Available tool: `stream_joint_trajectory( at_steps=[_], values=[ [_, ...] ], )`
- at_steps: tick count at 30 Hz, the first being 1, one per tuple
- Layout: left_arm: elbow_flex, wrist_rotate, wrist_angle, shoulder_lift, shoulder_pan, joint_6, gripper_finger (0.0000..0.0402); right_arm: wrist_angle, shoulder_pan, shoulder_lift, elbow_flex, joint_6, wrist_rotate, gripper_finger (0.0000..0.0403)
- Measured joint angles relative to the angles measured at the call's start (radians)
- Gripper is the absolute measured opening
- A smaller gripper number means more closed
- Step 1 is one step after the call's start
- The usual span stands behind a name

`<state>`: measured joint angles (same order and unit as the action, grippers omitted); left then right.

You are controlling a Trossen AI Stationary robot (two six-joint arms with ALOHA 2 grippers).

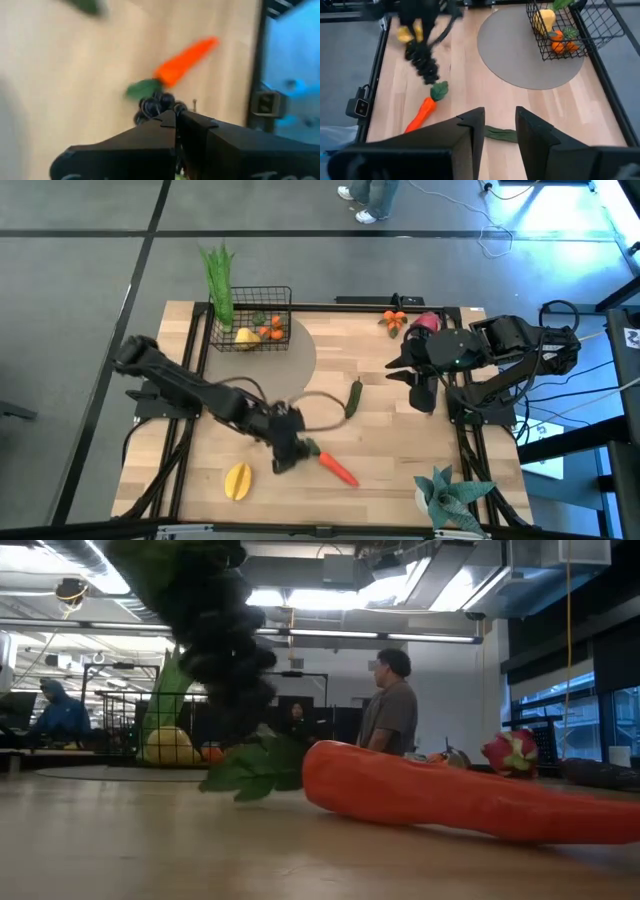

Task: Build produce basket
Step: Put the dark purple grapes into the wire basket

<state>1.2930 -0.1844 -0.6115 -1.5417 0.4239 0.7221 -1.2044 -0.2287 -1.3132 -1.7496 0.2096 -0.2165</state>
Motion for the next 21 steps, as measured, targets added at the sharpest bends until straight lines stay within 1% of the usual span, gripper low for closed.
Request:
stream_joint_trajectory(
  at_steps=[5,11,14,17,21],
  values=[
    [0.000,-0.210,-0.156,0.129,-0.018,0.063,0.0000,0.004,0.000,0.000,0.000,-0.037,0.000,0.0097],
    [0.000,-0.398,-0.286,0.242,-0.066,0.069,0.0000,0.005,0.000,0.000,0.000,-0.064,0.000,0.0097],
    [0.000,-0.478,-0.344,0.275,-0.110,0.079,0.0000,0.015,0.000,0.000,0.000,-0.061,-0.001,0.0097],
    [0.000,-0.539,-0.409,0.291,-0.167,0.032,0.0000,0.039,0.000,0.000,0.008,-0.061,-0.006,0.0097],
    [0.001,-0.649,-0.435,0.305,-0.269,-0.002,0.0000,0.041,0.000,-0.009,0.008,-0.060,-0.080,0.0097]
  ],
)
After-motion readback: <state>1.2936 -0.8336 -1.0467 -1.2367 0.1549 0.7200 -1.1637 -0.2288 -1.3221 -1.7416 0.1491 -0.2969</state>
